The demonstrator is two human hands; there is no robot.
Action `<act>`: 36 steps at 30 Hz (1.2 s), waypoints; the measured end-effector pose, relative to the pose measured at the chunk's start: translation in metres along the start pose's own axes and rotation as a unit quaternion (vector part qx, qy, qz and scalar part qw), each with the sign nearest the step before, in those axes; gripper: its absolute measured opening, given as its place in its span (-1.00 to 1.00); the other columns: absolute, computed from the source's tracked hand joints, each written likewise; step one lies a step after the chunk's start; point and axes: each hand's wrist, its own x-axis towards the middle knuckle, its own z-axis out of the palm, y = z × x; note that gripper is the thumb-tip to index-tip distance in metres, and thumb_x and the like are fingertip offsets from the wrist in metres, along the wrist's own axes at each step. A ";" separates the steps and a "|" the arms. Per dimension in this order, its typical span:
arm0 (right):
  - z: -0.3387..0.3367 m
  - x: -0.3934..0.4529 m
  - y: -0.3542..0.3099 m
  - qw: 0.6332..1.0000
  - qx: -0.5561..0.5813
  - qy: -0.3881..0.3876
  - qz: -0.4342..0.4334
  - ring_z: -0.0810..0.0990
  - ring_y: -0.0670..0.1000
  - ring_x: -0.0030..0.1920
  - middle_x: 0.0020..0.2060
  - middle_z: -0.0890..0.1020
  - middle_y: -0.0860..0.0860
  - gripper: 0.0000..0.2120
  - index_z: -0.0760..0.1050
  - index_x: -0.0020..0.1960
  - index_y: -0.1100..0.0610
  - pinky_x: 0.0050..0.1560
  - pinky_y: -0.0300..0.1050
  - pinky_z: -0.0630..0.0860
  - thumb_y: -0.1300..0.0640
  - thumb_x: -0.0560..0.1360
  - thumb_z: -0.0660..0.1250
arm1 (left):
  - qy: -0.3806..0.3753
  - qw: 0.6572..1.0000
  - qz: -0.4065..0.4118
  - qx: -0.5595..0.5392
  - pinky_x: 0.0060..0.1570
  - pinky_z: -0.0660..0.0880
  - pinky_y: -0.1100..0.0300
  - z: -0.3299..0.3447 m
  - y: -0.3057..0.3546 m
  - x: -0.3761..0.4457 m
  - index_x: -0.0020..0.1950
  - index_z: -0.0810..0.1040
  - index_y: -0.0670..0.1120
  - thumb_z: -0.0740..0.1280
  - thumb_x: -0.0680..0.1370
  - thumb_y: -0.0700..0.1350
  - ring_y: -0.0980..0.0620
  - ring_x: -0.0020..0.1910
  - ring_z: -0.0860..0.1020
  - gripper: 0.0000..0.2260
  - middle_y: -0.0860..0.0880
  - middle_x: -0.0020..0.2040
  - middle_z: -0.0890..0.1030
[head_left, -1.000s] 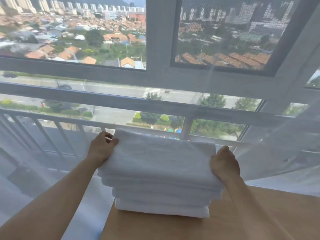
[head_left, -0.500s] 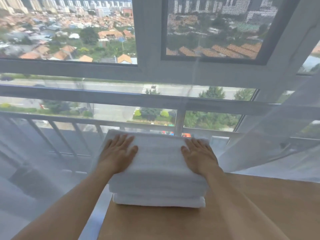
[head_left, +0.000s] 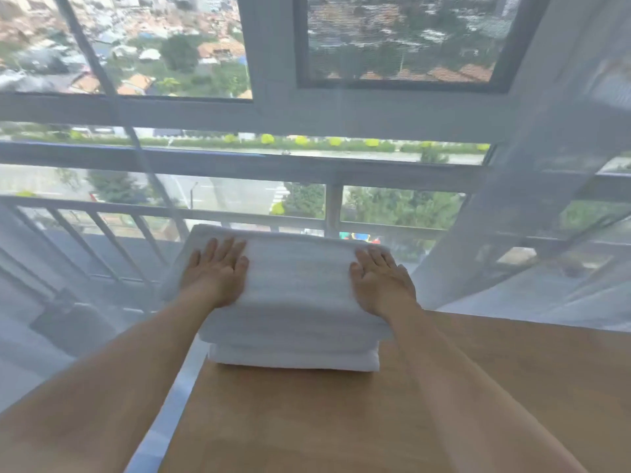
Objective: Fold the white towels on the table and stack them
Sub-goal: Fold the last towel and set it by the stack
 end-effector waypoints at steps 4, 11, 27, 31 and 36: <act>-0.010 -0.017 0.012 1.000 0.011 0.014 0.020 0.02 0.08 0.60 0.63 0.08 0.03 -0.45 0.07 0.62 0.09 0.54 0.03 0.06 -0.10 0.70 -0.16 | 0.027 0.997 0.057 -0.051 0.57 -0.16 -0.01 -0.002 0.031 -0.019 0.66 0.05 0.02 -0.12 0.71 0.14 -0.03 0.64 -0.07 -0.48 0.04 0.66 0.00; -0.025 -0.106 0.042 0.997 0.079 0.019 0.011 0.09 0.03 0.57 0.55 0.26 0.03 -0.46 0.26 0.54 0.07 0.50 -0.01 0.12 -0.19 0.68 -0.04 | -0.013 0.951 0.299 -0.082 0.52 -0.20 0.17 0.010 0.102 -0.092 0.62 0.15 0.13 -0.23 0.50 0.43 0.12 0.62 -0.07 -0.24 0.16 0.64 0.06; -0.005 -0.368 0.239 0.968 0.077 -0.056 0.232 0.17 0.09 0.58 0.58 0.24 0.02 -0.41 0.13 0.62 0.02 0.50 -0.01 0.14 -0.23 0.68 0.01 | -0.049 0.874 0.484 -0.006 0.42 0.23 0.08 0.083 0.319 -0.298 0.51 0.38 0.05 -0.02 0.68 0.25 0.00 0.52 0.30 -0.49 0.05 0.57 0.32; 0.001 -0.412 0.312 0.954 0.146 -0.073 0.250 0.26 0.12 0.54 0.57 0.29 0.05 -0.40 0.09 0.63 -0.04 0.49 0.02 0.21 -0.24 0.66 0.04 | -0.058 0.876 0.477 0.039 0.42 0.25 0.06 0.111 0.393 -0.341 0.52 0.36 0.03 -0.05 0.68 0.25 -0.04 0.51 0.33 -0.48 0.03 0.58 0.31; 0.000 -0.454 0.412 0.954 0.166 -0.068 0.241 0.26 0.14 0.53 0.56 0.28 0.12 -0.41 0.06 0.63 -0.01 0.46 0.02 0.23 -0.20 0.68 0.05 | -0.087 0.892 0.439 0.060 0.44 0.24 0.04 0.158 0.494 -0.401 0.54 0.33 0.00 -0.06 0.68 0.27 -0.05 0.53 0.30 -0.45 0.00 0.58 0.31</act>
